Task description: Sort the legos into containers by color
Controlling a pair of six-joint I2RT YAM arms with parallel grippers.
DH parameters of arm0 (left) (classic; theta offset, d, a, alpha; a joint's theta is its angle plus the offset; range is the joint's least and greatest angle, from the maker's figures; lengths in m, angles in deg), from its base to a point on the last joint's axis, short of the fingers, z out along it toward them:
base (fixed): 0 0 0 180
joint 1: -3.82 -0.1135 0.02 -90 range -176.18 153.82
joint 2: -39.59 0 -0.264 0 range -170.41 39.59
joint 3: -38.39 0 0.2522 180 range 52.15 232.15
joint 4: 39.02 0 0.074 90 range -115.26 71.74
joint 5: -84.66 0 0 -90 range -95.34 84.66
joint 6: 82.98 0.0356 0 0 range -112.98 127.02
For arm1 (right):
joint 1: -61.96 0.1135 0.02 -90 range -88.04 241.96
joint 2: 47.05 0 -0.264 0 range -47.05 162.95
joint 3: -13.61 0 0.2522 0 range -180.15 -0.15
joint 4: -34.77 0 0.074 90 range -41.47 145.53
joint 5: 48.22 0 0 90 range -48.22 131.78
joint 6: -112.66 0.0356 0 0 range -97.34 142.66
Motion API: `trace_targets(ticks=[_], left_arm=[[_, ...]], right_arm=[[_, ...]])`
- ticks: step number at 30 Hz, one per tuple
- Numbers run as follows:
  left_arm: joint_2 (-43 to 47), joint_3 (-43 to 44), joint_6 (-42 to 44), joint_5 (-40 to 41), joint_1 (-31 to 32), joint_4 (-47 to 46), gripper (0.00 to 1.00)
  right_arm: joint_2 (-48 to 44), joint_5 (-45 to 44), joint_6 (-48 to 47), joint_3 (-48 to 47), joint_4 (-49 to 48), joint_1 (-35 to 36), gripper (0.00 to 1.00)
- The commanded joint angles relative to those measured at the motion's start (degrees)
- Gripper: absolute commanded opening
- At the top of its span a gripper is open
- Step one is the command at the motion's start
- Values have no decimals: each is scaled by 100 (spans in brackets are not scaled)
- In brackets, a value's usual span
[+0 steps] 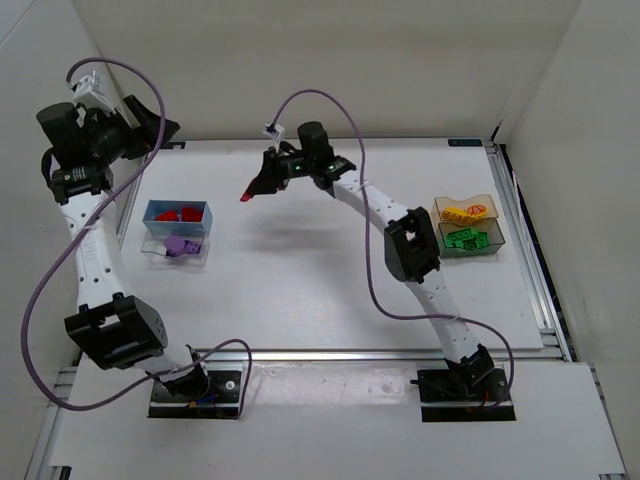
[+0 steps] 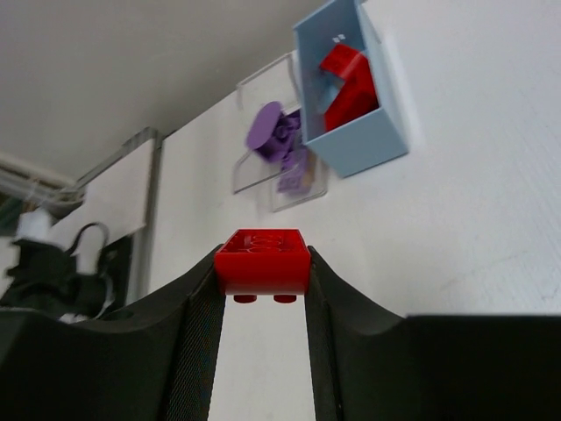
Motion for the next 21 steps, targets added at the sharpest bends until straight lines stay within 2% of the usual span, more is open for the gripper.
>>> trace_targets(ticks=[1,12,21], left_arm=[[448,-150,4,-412,-43,-51,100],[958,165,575,-130,-43,1179,100],[914,219,497,-51,-51,1320,99]], right_arm=[[298,-1058,88,-437,-1025,352,0],[1468,-3440,-721,-1219,-2114,1381,0],[2224,-4032,-1117,-1852,-2765,1645,2]])
